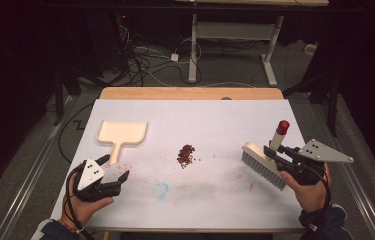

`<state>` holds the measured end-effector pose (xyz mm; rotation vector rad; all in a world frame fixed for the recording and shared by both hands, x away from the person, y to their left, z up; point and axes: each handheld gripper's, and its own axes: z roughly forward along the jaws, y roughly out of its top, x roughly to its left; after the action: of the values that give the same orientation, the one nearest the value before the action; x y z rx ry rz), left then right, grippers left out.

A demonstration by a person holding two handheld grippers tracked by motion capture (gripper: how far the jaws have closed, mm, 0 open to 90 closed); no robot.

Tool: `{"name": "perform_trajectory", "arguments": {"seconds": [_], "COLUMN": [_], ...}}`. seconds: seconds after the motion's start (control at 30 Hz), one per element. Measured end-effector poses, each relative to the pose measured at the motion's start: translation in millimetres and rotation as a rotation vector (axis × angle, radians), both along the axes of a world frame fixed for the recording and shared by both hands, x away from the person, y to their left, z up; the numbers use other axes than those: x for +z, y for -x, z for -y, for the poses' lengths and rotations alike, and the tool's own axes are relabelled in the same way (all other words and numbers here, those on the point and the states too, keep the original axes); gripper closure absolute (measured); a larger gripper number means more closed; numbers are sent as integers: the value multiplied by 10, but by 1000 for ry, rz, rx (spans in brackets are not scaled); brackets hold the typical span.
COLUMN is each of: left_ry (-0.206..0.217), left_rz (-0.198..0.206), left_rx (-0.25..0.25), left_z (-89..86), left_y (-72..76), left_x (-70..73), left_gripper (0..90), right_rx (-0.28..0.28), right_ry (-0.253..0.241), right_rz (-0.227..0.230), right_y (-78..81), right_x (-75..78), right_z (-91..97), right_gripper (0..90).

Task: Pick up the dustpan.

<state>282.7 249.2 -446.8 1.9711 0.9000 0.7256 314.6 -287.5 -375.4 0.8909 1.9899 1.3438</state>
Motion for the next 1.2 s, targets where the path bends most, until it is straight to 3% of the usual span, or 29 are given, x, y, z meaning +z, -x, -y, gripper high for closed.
{"name": "perform_trajectory", "arguments": {"seconds": [0.23,0.33,0.4,0.5,0.57,0.67,0.8,1.0,1.07,1.2], "left_ry": [-22,-20,13,95,125,95,68,33,41,16], "left_rz": [-30,-70,-124,-207,-228,-227,-255,-339,-359,-395], "left_rx": [24,57,97,171,190,205,229,278,283,316], "left_z": [-11,-47,-91,-166,-198,-191,-162,-135,-113,-71], "left_y": [-7,-28,-49,-105,-144,-241,-459,-802,-903,-1104], "left_x": [-10,-23,-40,-51,-59,-69,-109,-230,-259,-352], "left_gripper": [202,203,221,238,243,243,243,248,256,323], "right_rx": [5,2,-2,-2,-1,3,-1,-7,-7,-3], "right_ry": [6,6,7,17,17,21,22,16,13,17], "right_rz": [5,3,5,0,-14,-3,-3,-6,-3,-4], "right_y": [-22,-34,-49,-52,-57,-53,-51,-59,-61,-58], "right_x": [8,14,22,12,-1,7,14,6,8,7], "right_z": [-19,-22,-31,-50,-61,-82,-86,-66,-65,-80], "right_gripper": [707,707,707,707,707,707,707,707,707,707]}}
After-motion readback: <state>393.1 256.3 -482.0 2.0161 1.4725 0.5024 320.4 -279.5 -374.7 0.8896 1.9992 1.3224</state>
